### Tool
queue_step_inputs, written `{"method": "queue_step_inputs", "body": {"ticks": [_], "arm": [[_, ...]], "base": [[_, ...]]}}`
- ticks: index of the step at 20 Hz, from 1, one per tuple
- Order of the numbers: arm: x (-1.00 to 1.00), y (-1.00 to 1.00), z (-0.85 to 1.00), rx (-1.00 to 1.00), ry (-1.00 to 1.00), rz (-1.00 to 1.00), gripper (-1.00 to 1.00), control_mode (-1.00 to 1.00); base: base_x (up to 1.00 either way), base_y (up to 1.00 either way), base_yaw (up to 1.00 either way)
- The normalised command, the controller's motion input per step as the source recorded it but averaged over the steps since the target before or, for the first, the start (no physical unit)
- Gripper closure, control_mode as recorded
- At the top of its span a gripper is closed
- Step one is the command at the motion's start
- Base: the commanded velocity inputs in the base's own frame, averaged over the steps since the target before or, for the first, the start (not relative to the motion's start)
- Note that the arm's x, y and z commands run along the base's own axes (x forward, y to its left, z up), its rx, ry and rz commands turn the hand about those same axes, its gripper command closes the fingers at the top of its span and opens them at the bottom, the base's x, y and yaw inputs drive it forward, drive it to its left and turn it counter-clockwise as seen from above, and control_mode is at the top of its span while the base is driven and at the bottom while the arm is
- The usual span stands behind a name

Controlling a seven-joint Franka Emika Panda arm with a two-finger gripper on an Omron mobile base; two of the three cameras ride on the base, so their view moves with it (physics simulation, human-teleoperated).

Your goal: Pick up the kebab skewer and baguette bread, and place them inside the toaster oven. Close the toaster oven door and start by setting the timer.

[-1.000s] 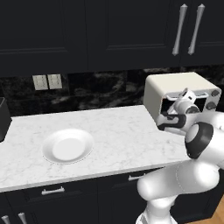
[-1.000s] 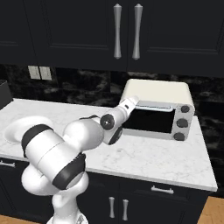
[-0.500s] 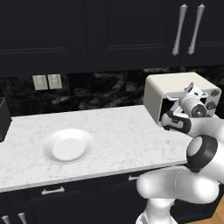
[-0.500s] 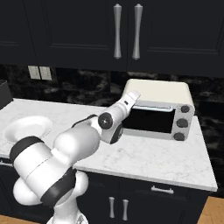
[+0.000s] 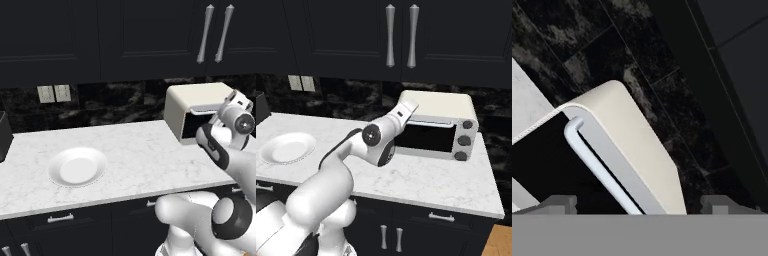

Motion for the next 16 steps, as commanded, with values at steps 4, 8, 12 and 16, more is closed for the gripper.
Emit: {"method": "queue_step_inputs", "body": {"ticks": [4, 8, 12, 16], "arm": [[-0.56, -0.20, 0.37, 0.00, 0.15, 0.00, -1.00, -1.00], [-0.69, -0.46, 0.14, 0.00, 0.13, 0.00, -1.00, -1.00], [-0.68, -0.72, 0.00, 0.00, 0.07, 0.00, -1.00, -1.00], [-0.43, -0.84, -0.10, 0.00, 0.00, 0.00, -1.00, -1.00]], "base": [[0.00, 0.00, 0.00], [0.00, 0.00, 0.00], [0.00, 0.00, 0.00], [0.00, 0.00, 0.00]]}}
